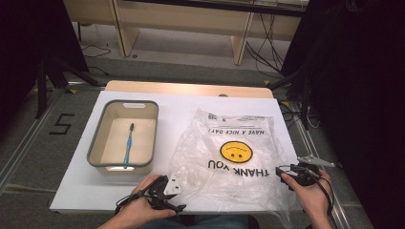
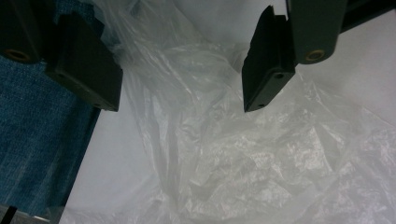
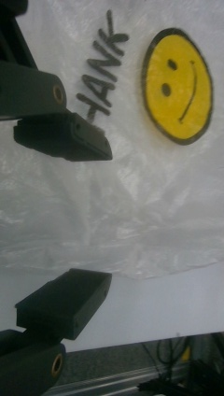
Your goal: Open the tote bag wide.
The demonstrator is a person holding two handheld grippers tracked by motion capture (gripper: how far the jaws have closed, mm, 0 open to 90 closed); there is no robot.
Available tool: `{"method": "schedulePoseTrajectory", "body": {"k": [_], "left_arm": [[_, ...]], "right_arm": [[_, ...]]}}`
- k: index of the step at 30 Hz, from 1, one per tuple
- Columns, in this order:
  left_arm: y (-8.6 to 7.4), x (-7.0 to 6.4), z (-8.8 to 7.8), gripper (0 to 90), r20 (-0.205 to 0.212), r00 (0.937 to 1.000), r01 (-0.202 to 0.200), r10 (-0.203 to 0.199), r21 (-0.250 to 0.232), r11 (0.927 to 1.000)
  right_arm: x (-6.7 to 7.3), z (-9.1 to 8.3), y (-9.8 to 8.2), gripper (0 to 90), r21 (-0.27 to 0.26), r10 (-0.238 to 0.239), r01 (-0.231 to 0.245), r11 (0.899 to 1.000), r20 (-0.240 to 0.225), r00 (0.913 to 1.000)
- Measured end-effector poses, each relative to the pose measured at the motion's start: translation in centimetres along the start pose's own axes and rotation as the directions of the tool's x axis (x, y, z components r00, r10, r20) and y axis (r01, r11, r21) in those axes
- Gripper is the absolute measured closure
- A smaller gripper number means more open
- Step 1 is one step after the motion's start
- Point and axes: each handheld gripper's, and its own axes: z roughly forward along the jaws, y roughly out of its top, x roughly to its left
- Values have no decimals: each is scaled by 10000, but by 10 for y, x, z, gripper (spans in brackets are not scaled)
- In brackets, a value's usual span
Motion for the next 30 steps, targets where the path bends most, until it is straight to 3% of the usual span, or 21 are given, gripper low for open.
{"method": "schedulePoseTrajectory", "body": {"k": [8, 16, 24, 25, 30], "left_arm": [[-2, 1, 3, 395, 122, 9998, 181, -187, 455, 9988], [-1, 0, 3, 463, 257, 9988, 413, -428, 542, 9977], [1, 2, 2, 608, 203, 9980, 587, -602, 705, 9958], [1, 2, 2, 649, 210, 9979, 599, -616, 711, 9957], [3, 1, 2, 712, 258, 9979, 573, -596, 805, 9951]], "right_arm": [[1, 6, -7, 363, 1325, 281, -267, 9908, -84, 9996], [2, 10, -10, 422, 1869, 430, -383, 9816, -212, 9988], [7, 10, -8, 584, 2064, -258, 273, 9781, -99, 9996], [8, 10, -7, 645, 2148, -430, 432, 9757, -53, 9991], [8, 11, -6, 764, 2203, -591, 625, 9734, -218, 9980]]}}
